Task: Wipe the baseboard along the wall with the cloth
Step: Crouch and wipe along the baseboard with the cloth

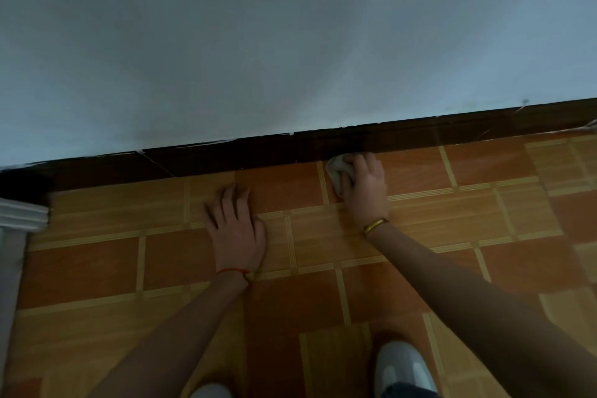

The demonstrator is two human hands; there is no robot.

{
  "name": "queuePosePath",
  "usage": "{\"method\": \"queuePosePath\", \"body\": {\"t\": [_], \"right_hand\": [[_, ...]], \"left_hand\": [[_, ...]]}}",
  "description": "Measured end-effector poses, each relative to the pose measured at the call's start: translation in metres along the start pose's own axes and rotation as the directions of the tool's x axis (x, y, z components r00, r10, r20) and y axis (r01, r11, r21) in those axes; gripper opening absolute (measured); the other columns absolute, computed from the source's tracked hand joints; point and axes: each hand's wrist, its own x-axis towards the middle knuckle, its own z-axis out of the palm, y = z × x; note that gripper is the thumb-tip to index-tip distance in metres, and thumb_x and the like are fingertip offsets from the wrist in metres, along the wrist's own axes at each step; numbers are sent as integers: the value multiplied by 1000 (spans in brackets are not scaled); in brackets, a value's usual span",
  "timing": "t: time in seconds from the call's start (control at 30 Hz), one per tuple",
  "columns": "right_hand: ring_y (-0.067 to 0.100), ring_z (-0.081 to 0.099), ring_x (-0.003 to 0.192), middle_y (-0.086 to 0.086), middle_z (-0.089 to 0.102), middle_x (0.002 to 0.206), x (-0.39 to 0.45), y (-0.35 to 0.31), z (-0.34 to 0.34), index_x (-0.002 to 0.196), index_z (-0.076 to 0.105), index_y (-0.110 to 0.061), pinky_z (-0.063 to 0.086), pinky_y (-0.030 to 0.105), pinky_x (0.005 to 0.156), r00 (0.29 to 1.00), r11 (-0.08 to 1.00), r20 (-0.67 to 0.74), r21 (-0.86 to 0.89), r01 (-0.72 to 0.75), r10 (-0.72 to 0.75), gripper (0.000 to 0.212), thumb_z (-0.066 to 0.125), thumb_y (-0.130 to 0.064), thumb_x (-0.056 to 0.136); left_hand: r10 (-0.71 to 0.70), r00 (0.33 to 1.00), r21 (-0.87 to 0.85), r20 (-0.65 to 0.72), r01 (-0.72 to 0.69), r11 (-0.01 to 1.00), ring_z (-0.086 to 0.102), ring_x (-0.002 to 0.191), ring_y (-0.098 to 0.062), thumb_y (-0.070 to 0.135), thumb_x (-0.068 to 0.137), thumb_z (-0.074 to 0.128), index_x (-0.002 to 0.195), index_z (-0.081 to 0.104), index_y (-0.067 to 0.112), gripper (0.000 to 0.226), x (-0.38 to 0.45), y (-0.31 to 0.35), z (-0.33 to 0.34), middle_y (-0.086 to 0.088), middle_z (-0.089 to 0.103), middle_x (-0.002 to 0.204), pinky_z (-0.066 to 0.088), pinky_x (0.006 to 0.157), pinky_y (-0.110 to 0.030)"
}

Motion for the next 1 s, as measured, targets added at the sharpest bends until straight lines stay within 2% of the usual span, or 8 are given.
{"method": "queuePosePath", "body": {"t": [0.1, 0.23, 0.4, 0.53, 0.7, 0.8, 0.9, 1.0], "right_hand": [[28, 51, 95, 16, 57, 102, 0, -13, 6, 104, 62, -2, 38, 26, 82, 990, 991, 60, 45, 128, -130, 28, 65, 6, 78], [28, 52, 95, 14, 57, 102, 4, 3, -2, 104, 61, -3, 41, 30, 83, 982, 985, 89, 47, 165, -168, 27, 65, 5, 79], [29, 51, 99, 15, 55, 106, 10, 45, -26, 104, 60, -2, 47, 37, 85, 999, 998, -37, 51, -22, 24, 27, 64, 6, 79], [29, 50, 102, 15, 54, 107, 9, 35, -21, 106, 60, -2, 46, 37, 88, 988, 987, -66, 83, -138, 143, 27, 62, 6, 79], [31, 53, 97, 18, 58, 106, 0, 0, -1, 104, 62, 0, 43, 34, 84, 987, 987, 76, 92, 131, -138, 27, 63, 7, 78], [31, 53, 94, 17, 58, 103, 0, -14, 4, 102, 62, -1, 44, 36, 82, 973, 976, 115, 107, 187, -199, 25, 62, 7, 78], [27, 51, 96, 13, 55, 104, 4, 2, -5, 103, 59, -5, 47, 37, 83, 988, 986, 72, 110, 125, -134, 27, 62, 5, 78], [23, 50, 95, 9, 52, 103, 11, 25, -24, 101, 56, -6, 47, 37, 81, 993, 982, -93, 180, -59, 77, 25, 64, 4, 79]], "left_hand": [[-26, 1000, -10, -6, 26, 1000, 34, 140, -38, 30, 89, 37, 140, 44, 11, 55, -1, 12, 2, -16, 41, 148, 13, 118, -67], [77, 997, 38, 25, -78, 996, 34, 140, -37, 31, 91, 36, 142, 44, 11, 55, -5, 20, 5, -16, 42, 148, 17, 117, -68], [37, 999, 35, 21, -37, 999, 33, 140, -38, 31, 92, 35, 143, 45, 11, 55, -4, 31, 5, -17, 41, 149, 16, 117, -67], [80, 996, 19, 25, -81, 997, 30, 140, -38, 30, 94, 36, 145, 43, 11, 55, -6, 40, 0, -17, 39, 149, 16, 118, -65], [49, 996, 26, 73, -51, 998, 33, 141, -38, 33, 94, 32, 146, 42, 13, 57, -12, 53, 0, -16, 39, 151, 19, 118, -62], [43, 996, 15, 72, -44, 999, 38, 138, -38, 32, 94, 34, 143, 44, 12, 54, -12, 65, 12, -17, 43, 148, 21, 116, -64], [18, 999, -2, 46, -18, 1000, 36, 139, -39, 30, 93, 36, 141, 45, 12, 52, -10, 73, 23, -17, 43, 146, 14, 118, -67], [7, 1000, -7, 17, -7, 1000, 35, 140, -38, 30, 92, 37, 140, 46, 13, 52, -10, 74, 27, -16, 43, 146, 11, 119, -67]]}}
